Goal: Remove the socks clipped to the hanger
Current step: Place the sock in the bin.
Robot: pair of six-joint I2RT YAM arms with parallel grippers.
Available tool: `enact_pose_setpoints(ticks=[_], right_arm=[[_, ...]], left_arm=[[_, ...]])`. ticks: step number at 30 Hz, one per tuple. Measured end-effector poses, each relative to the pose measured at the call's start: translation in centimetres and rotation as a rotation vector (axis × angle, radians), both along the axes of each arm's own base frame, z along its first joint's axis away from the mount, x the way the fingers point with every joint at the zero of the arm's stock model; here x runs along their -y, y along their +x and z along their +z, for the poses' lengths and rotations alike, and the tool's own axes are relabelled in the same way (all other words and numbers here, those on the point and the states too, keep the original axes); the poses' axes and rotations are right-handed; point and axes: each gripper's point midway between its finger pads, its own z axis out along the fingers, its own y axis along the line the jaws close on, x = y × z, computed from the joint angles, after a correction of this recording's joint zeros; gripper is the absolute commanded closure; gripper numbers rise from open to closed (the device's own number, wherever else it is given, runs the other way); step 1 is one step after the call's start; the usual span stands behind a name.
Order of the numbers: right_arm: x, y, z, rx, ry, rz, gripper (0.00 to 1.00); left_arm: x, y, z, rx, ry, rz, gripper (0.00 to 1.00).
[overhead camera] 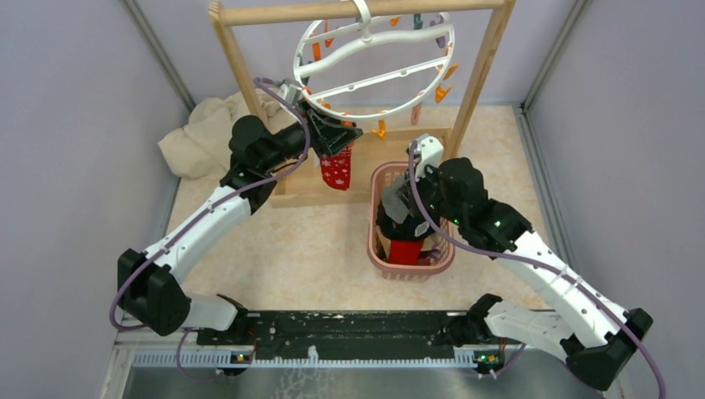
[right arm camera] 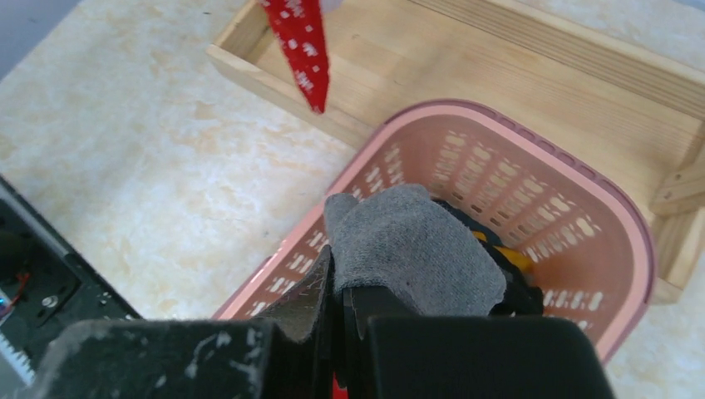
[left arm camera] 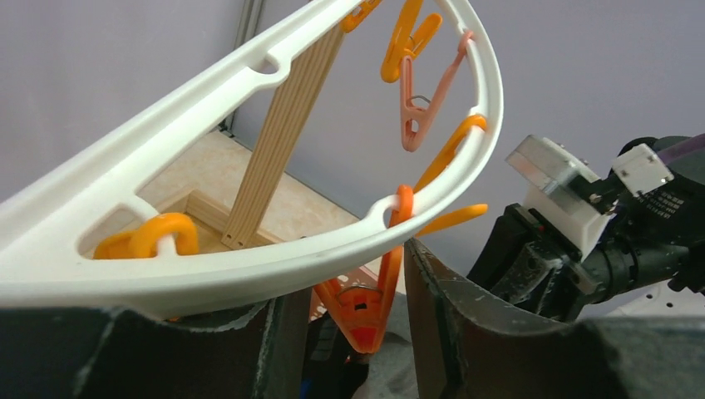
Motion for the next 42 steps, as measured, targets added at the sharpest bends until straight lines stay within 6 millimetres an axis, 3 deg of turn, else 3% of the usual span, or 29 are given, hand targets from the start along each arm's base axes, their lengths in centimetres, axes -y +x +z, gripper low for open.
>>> enact_pose_setpoints(ticks=[7, 16, 18, 21, 24, 26, 27, 31, 37, 42], right_arm=[[1.6, 2.1, -1.8, -0.031, -0.06, -0.099, 1.0], [2.5, 4.0, -5.8, -0.133, -0.085, -0.162, 0.97], [2.6, 4.1, -6.8, -0.16, -0.088, -0.166, 0.93], [2.7, 4.3, -7.9, -0.191, -0.089, -0.175, 0.78], [2.7, 4.7, -8.5, -0.212, -0.085, -0.189, 0.59], [2.8, 4.8, -8.9, -0.229, -0.085, -0.199, 0.38], [2.7, 4.9, -9.1, -0.235, -0.083, -0.202, 0.32], [2.8, 4.9, -9.1, -0.242, -0.079, -0.21, 0.25], [3.2, 4.2, -8.6, -0.24, -0.075, -0.211, 0.23], [4.0, 3.4, -6.1, -0.188, -0.046, -0.226, 0.23]], left_arm=[[1.6, -0.6, -0.5, -0.021, 0.042, 0.021, 0.31], [1.8, -1.1, -1.1, -0.045, 0.082, 0.084, 0.18], [1.5, -1.3, -0.8, -0.042, 0.081, 0.093, 0.17], [1.1, -1.9, -0.1, -0.036, 0.074, 0.1, 0.16], [1.0, -2.6, 0.4, -0.033, 0.071, 0.097, 0.16], [0.8, -3.0, 0.6, -0.033, 0.071, 0.093, 0.16], [0.8, -3.2, 0.7, -0.034, 0.071, 0.092, 0.16], [0.3, -4.2, 1.4, -0.029, 0.068, 0.086, 0.16], [-0.5, -5.8, 2.6, -0.017, 0.058, 0.079, 0.16], [-1.1, -6.5, 3.1, -0.003, 0.049, 0.079, 0.15]])
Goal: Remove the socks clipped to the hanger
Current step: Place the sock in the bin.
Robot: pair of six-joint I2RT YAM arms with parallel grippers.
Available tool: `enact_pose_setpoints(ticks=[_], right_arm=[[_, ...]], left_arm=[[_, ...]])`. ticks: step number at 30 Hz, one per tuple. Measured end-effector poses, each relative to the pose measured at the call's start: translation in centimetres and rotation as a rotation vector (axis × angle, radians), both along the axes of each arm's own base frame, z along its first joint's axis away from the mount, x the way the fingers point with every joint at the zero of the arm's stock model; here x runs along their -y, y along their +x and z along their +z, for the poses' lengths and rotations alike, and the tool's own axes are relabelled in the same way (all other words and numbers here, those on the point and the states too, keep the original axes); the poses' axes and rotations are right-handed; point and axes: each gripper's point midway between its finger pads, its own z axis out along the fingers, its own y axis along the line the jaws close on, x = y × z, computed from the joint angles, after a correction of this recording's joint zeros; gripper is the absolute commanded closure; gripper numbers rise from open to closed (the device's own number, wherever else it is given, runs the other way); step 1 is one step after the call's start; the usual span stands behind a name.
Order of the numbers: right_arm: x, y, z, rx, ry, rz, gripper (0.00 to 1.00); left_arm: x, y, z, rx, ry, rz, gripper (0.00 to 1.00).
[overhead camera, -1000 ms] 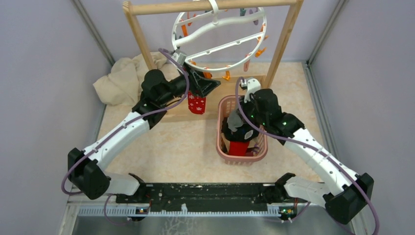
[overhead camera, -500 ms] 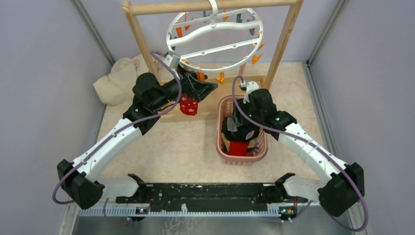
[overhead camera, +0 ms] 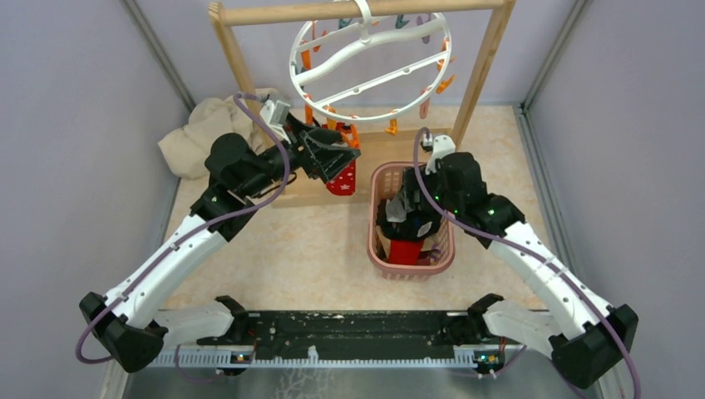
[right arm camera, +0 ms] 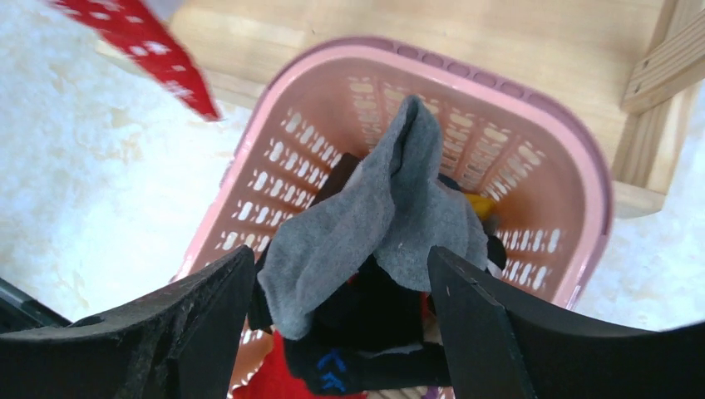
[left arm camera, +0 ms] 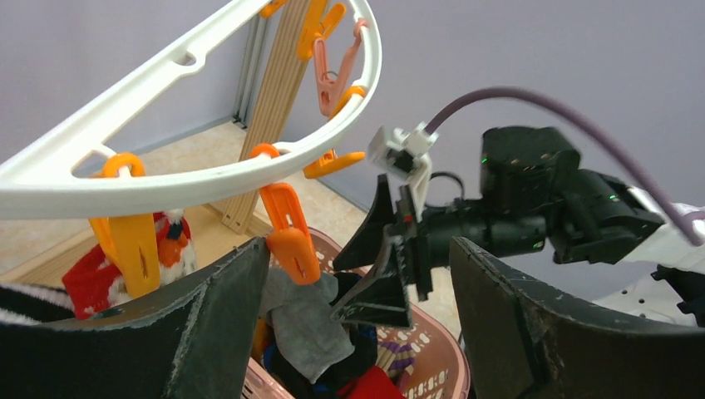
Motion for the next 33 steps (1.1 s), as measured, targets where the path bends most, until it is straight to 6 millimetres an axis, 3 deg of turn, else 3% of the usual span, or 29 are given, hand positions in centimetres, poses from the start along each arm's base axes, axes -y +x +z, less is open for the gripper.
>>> enact_pose_setpoints(ticks=[7, 15, 16, 18, 21, 26, 29, 33], right_arm=[[0.8, -1.0, 5.5, 0.146, 0.082, -0.011, 0.26], [1.2, -2.3, 9.3, 0.265, 0.161, 0.009, 0.31], [1.2, -2.5, 9.8, 0.279, 0.173, 0.016, 0.31], [1.0, -2.8, 10.5, 0.303, 0.195, 0.032, 0.31], [0.5, -3.1, 10.8, 0.325, 0.223, 0.06, 0.32], [-0.4, -3.3, 8.7, 0.28, 0.237, 0.1, 0.37], [-0.9, -3.4, 7.6, 0.251, 0.238, 0.122, 0.45], [-1.6, -3.5, 7.8, 0.255, 0.258, 0.153, 0.53]], left_arm=[[-0.9, -0.8, -1.4, -0.021, 0.027, 0.014, 0.15], [-3.6, -2.8, -1.7, -0.019, 0.039, 0.07, 0.14], [-4.0, -3.1, -1.9, -0.023, 0.04, 0.079, 0.13], [-4.7, -3.5, -2.5, -0.035, 0.046, 0.095, 0.02], [-5.4, -3.6, -4.8, -0.085, 0.074, 0.123, 0.01], [-6.5, -3.5, -10.9, -0.221, 0.15, 0.181, 0.01], [-7.4, -3.4, -13.8, -0.293, 0.18, 0.234, 0.01], [-9.1, -3.0, -16.5, -0.349, 0.194, 0.329, 0.01]])
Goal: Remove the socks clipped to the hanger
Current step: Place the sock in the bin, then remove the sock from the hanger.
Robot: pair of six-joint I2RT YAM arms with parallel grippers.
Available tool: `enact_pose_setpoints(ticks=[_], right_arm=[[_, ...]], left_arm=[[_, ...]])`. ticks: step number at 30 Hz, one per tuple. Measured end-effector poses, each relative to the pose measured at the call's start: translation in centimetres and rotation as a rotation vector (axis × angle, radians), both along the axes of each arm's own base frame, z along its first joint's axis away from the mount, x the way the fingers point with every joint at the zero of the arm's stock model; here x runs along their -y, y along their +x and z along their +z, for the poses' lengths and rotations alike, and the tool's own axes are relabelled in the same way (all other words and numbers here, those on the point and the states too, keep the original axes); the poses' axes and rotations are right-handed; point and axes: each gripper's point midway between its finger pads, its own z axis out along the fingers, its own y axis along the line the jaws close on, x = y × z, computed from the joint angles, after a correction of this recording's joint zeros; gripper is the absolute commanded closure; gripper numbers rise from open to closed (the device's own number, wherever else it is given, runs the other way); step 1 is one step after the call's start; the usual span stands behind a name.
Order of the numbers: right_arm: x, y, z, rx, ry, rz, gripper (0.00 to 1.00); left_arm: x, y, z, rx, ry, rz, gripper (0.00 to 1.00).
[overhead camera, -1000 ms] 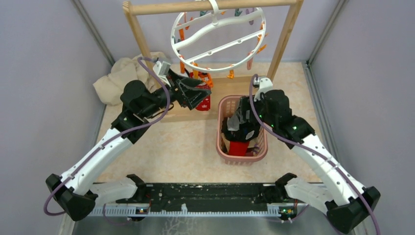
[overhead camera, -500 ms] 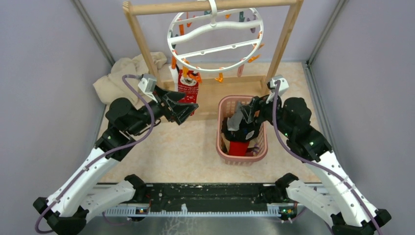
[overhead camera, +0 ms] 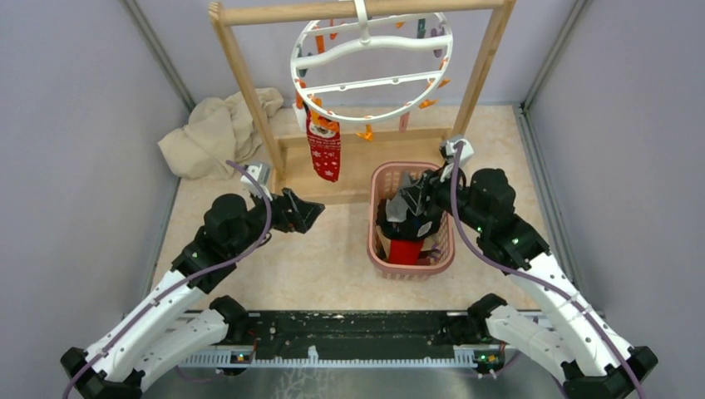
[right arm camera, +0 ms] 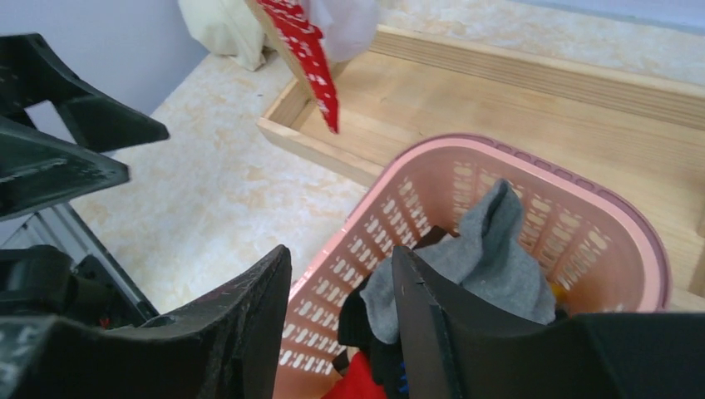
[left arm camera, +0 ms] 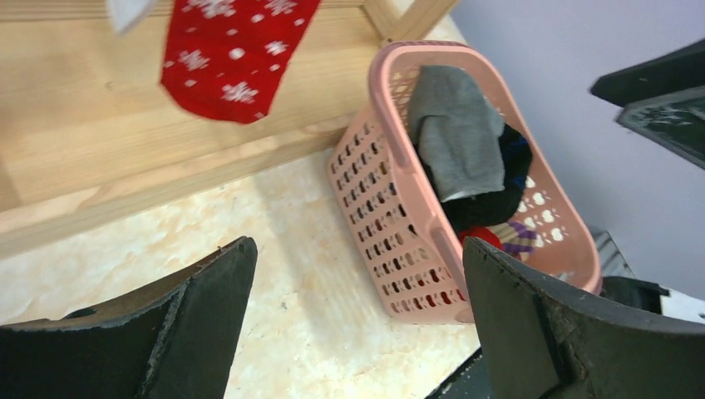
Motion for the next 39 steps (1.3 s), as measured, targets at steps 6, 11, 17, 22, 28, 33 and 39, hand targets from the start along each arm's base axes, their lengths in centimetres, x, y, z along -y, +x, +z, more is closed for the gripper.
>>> enact_pose_setpoints(ticks=[6, 11, 17, 22, 28, 33, 39], right_arm=[[-2.1, 0.4, 0.5, 0.015, 0.055, 0.08, 0.54], [-3.7, 1.1, -2.1, -0.041, 0.072, 0.127, 0.54], [-5.3, 1.9, -2.7, -0.067, 0.106, 0.173, 0.51], [-6.8, 2.2, -2.9, -0.057, 0.116, 0.21, 0.49], [-9.1, 1.7, -3.3, -0.047, 0.117, 0.265, 0.49], [-10.2, 2.1, -3.1, -0.009, 0.14, 0.27, 0.49], [-11.0, 3.2, -4.3, -0.003, 0.154, 0.246, 0.49]], left_arm=[[-1.2, 0.7, -0.9, -0.015, 0.007, 0.084, 0.01], [-1.3, 0.9, -1.4, -0.026, 0.017, 0.096, 0.01], [-1.4, 0.9, -1.5, -0.034, 0.02, 0.099, 0.01], [-1.5, 0.7, -1.7, -0.035, 0.018, 0.1, 0.01], [-1.5, 0.7, -1.8, -0.035, 0.021, 0.099, 0.01], [-1.7, 0.5, -1.8, -0.038, 0.024, 0.099, 0.01], [-2.2, -0.1, -0.8, -0.019, 0.014, 0.102, 0.01]])
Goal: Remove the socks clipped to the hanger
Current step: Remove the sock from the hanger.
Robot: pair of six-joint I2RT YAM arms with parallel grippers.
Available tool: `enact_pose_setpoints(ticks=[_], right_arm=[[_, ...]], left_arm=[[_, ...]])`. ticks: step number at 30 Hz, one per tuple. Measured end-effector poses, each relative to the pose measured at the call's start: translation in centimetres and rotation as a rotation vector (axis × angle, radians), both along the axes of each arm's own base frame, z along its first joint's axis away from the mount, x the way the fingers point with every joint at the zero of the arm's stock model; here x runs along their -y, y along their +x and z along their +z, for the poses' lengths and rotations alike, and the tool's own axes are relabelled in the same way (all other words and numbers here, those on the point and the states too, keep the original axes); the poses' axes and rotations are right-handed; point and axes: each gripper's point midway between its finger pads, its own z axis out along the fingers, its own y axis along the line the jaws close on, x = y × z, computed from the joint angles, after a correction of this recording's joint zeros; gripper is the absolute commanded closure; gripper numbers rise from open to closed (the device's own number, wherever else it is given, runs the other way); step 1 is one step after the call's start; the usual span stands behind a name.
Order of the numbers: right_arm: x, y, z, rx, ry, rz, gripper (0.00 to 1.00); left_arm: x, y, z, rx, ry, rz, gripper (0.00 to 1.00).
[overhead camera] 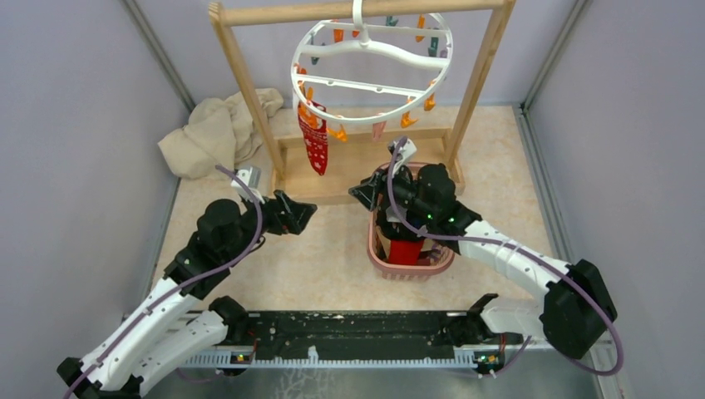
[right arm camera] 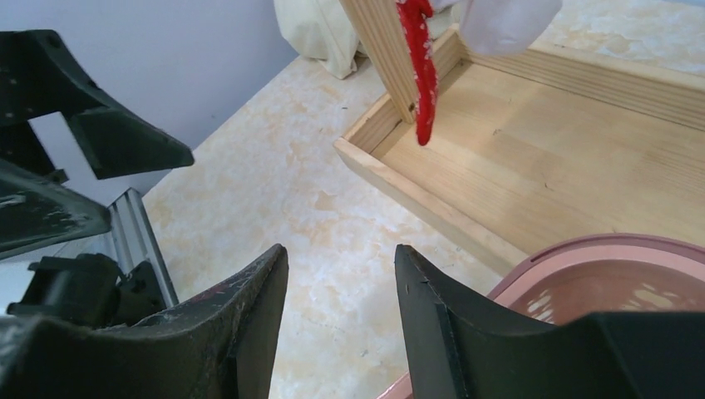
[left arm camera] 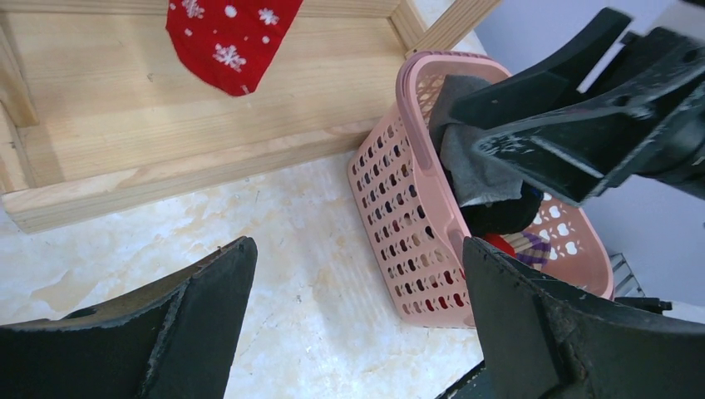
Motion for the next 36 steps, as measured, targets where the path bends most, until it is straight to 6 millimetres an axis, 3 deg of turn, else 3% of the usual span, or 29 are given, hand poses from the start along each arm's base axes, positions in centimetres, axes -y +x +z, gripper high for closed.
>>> enact_pose_setpoints(ticks=[12, 22, 36], right_arm=[[-2.3, 2.1, -2.9, -0.015, -0.007, -0.02, 0.49], [-5.7, 2.9, -4.5, 0.005, 0.041, 0.012, 0.52], [-9.4, 8.4, -4.3, 0.067, 0.099, -0.097, 0.52]], left_arm=[[-0.8, -0.5, 0.8, 0.012, 0.001, 0.017, 0.01], [-1.4, -1.1, 1.2, 0.021, -0.007, 0.02, 0.01], [-2.1, -1.8, 1.3, 0.025, -0.01, 0.028, 0.01]])
